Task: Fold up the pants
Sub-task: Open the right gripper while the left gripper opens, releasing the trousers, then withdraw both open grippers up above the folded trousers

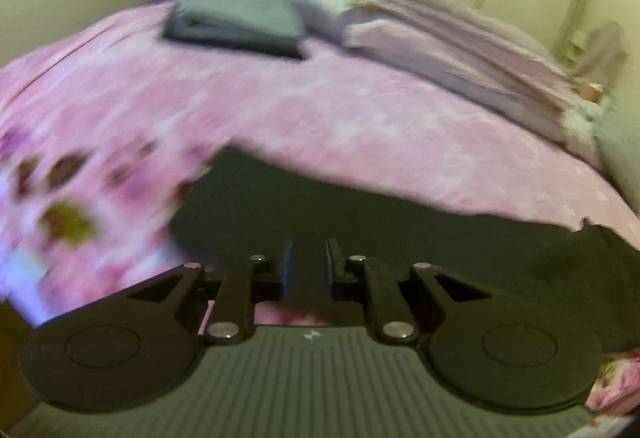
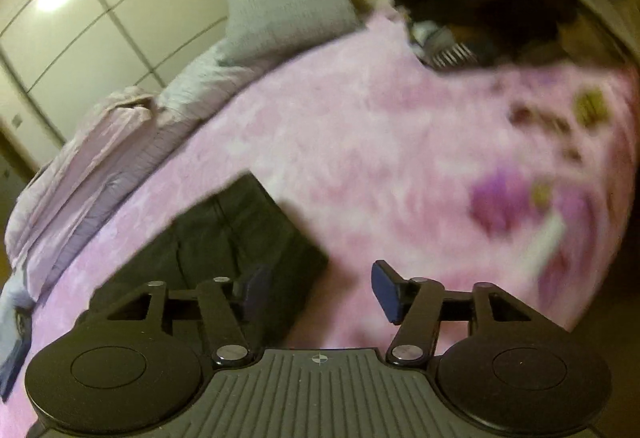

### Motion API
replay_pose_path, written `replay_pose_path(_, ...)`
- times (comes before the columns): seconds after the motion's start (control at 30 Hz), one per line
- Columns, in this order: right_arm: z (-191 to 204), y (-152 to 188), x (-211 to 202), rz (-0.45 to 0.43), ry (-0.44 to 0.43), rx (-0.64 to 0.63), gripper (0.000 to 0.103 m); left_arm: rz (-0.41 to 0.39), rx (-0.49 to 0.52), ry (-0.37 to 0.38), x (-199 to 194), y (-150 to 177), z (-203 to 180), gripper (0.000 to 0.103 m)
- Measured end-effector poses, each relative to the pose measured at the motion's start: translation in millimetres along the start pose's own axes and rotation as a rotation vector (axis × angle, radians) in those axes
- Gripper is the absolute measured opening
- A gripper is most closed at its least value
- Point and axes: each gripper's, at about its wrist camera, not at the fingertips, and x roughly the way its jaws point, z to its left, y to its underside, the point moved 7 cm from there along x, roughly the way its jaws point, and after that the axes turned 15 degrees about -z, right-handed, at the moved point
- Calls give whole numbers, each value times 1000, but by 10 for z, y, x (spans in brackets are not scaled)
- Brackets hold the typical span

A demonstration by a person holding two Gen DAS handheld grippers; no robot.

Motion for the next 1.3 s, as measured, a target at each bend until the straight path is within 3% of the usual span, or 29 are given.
replay_pose_path(0.1, 145, -146, 288, 10, -72, -24, 61, 3, 15, 154, 476, -159, -682, 19)
replay_pose_path(0.23, 353, -155, 876, 65, -143, 26, 62, 128, -60, 418, 1295, -82, -1907, 27)
replay_pose_path(0.37, 431, -101, 1396, 140, -154, 123, 62, 290, -92, 568, 1909, 156, -2935, 34)
replay_pose_path(0.5, 436, -70, 1635, 208, -188, 157, 62, 400, -119, 651, 2182, 358, -3551, 46)
replay_pose_path(0.67, 462, -10, 1660, 269, -263, 176, 59, 462, -105, 653, 2416, 528, -3868, 45)
replay_pose_path(0.73, 497, 3, 1630, 274, -298, 168, 41, 485, -100, 664, 2459, 601, -3926, 34)
replay_pose_path(0.8, 568, -10, 1566, 247, -325, 129, 28, 486, -95, 707, 2419, 648, -3975, 2)
replay_pose_path(0.93, 694, -54, 1362, 131, -304, -15, 20, 289, -27, 746, 2228, 557, -3994, 1)
replay_pose_path(0.97, 707, -46, 1334, 102, -287, -43, 13, 233, -19, 739, 2209, 552, -3967, 2)
replay_pose_path(1.03, 684, 64, 1378, 69, -229, -52, 13, 191, 19, 701, 2223, 670, -3961, 3)
replay_pose_path(1.17, 812, 236, 1485, 43, -139, -164, 20, 146, 239, 581, 2288, 973, -4136, 8)
replay_pose_path(1.23, 853, 206, 1492, 52, -87, -233, 39, 132, 259, 515, 2313, 940, -4114, 13)
replay_pose_path(1.27, 850, 177, 1482, 48, -59, -257, 53, 134, 244, 475, 2338, 899, -4067, 14)
replay_pose_path(1.3, 841, 108, 1412, 23, -35, -272, 57, 134, 219, 441, 2340, 842, -3990, 14)
